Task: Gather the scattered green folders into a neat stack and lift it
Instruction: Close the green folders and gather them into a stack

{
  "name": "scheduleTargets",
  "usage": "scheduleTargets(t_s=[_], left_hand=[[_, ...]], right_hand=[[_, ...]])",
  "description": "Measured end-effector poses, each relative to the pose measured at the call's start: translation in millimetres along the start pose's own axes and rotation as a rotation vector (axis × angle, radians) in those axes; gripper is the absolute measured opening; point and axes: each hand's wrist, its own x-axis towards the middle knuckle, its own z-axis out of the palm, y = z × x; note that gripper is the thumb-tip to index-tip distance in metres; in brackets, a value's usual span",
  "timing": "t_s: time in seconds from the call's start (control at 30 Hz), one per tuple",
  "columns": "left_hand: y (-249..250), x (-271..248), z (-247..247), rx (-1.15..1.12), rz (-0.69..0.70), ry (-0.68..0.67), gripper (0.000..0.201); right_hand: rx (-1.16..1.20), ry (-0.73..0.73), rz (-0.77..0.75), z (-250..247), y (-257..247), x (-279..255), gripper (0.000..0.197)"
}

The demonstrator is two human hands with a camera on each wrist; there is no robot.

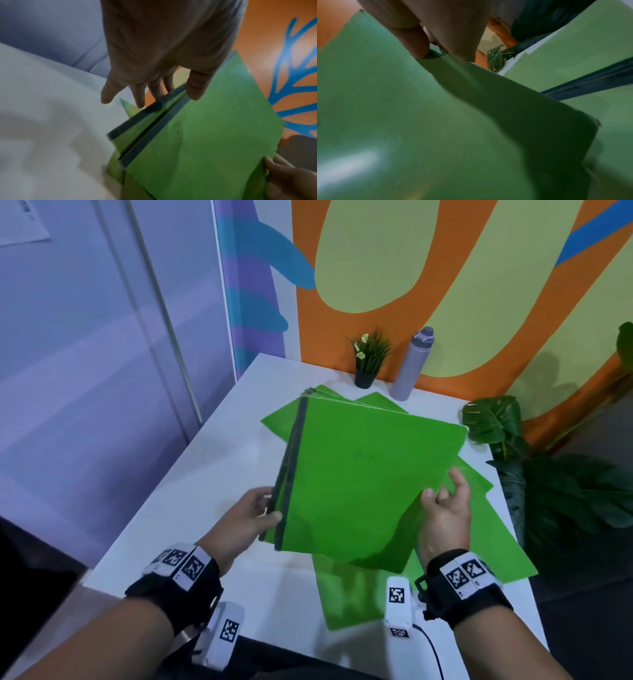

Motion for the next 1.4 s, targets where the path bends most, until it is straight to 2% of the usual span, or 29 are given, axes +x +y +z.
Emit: scheduleTargets(t_s=[0.07,0.13,0.23,0.3,0.37,0.43,0.5,0.6,0.67,0.77,0.9,1.0,1.13,1.23,1.3,1.4], left_hand=[[7.8,8.2,2.8,0.056,0.113,0.092,0.036],[14.8,16.3,4.4,0.082,0.17,0.19,0.029],[14.3,23.9,5.9,0.122,0.153,0.203,0.013],[6.0,27.2,8.9,0.175,0.125,0.228,0.009],[-0.9,27.8,12.1,0.247,0.099,0.278,0.009],[-10.0,29.2,12.5,0.288,0.07,0.335,0.011],[-19.5,29.8,9.7,0.288,0.007,0.392,0.013],[-34.7,30.4,3.5,0.26,-0.107,0.438,0.015],[-43.1,29.1,1.0,0.25,-0.188,0.438,0.022],[-50.5,25.0,3.2,0.231,-0.274,0.42,0.035],[-57.3,23.0,7.9,0.204,-0.347,0.389,0.045],[-58.2,24.7,9.7,0.243,-0.355,0.371,0.041],[-59.5,25.8,15.0,0.284,-0.296,0.364,0.036],[-56.6,24.2,15.3,0.32,-0.287,0.4,0.03],[-51.5,25.3,10.2,0.323,-0.269,0.451,0.029],[-36.7,29.4,-0.8,0.324,-0.189,0.51,0.04]], right_hand=[[0.014,-0.055,-0.036,5.3,-1.8,-4.8,0.04],[0.042,-0.091,-0.036,7.9,0.7,-8.5,0.028],[0.021,-0.1,0.018,1.4,10.3,-3.5,0.038],[-0.043,-0.132,0.077,-10.3,16.4,2.4,0.036],[-0.281,-0.155,0.072,-26.9,24.3,9.7,0.029],[-0.649,-0.134,0.049,-49.1,37.4,19.2,0.027],[-0.965,-0.129,0.107,-72.3,57.0,29.0,0.029],[-1.291,-0.148,0.239,-99.2,86.7,38.1,0.04],[-1.445,-0.09,0.317,-111.2,98.7,38.8,0.052],[-1.453,-0.013,0.442,-119.6,107.0,37.4,0.051],[-1.539,-0.145,0.413,-117.2,118.1,35.2,0.031],[-1.581,-0.21,0.371,-113.5,123.4,30.4,0.017],[-1.611,-0.284,0.388,-113.0,127.2,25.6,0.018],[-1.611,-0.364,0.411,-104.4,120.1,21.0,0.01],[-1.572,-0.405,0.353,-95.4,106.5,26.1,0.015],[-1.348,-0.289,0.143,-76.9,69.6,37.4,0.023]])
